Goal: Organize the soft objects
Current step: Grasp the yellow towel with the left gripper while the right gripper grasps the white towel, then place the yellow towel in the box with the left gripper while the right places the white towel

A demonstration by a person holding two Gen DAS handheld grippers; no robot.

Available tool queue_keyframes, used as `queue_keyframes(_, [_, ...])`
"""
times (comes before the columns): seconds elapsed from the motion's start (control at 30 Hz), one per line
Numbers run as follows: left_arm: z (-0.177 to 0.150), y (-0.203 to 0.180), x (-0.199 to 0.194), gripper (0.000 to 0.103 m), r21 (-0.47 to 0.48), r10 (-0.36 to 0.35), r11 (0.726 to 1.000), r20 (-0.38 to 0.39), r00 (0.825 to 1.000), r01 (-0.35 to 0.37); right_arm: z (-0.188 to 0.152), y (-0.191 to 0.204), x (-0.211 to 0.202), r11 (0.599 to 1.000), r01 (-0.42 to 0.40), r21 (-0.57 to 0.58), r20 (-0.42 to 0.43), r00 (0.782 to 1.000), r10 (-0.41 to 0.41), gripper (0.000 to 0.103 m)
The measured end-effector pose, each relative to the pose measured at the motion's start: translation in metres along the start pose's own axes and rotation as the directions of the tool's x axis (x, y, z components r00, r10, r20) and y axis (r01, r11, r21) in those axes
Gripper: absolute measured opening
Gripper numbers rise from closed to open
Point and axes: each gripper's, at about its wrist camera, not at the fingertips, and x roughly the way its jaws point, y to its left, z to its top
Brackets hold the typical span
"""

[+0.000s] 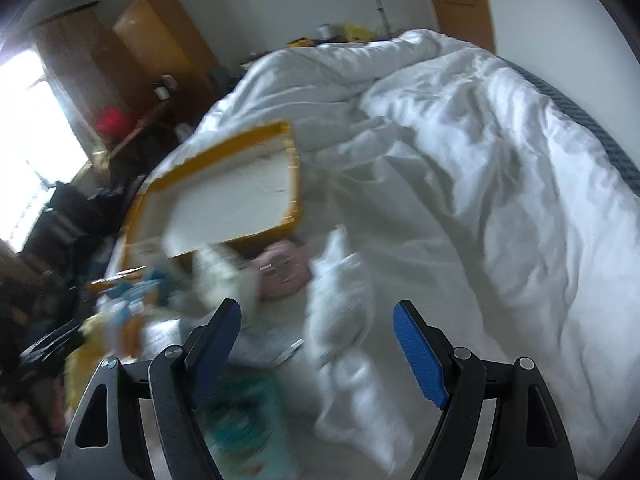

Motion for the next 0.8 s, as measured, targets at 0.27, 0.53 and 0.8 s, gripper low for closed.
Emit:
queue_keyframes(0.27, [-0.019, 0.017, 0.021, 0.079, -0.118, -0.136, 0.985, -0.057, 0.989, 0.128, -0.013, -0.053, 0.044, 0.982, -0.011, 0.191, -0.056, 0.998, 0.022, 0.067])
queue_keyframes(0.53, [-0.023, -0.002, 0.005, 0.042, -0.009, -0.091, 0.996, -0.02, 0.996, 0.091, -0.016, -0.028, 0.036, 0.996, -0.006, 0.088, -0.022, 1.0, 0.008, 0.036])
queue_keyframes(0.8, [-0.015, 0.017, -0.022, 0.037, -0.056, -0.162, 0.985, 0.012, 0.987, 0.163, -0.012, -0.024, 0.017, 0.996, -0.049, 0.077, 0.017, 0.999, 0.048, 0.035])
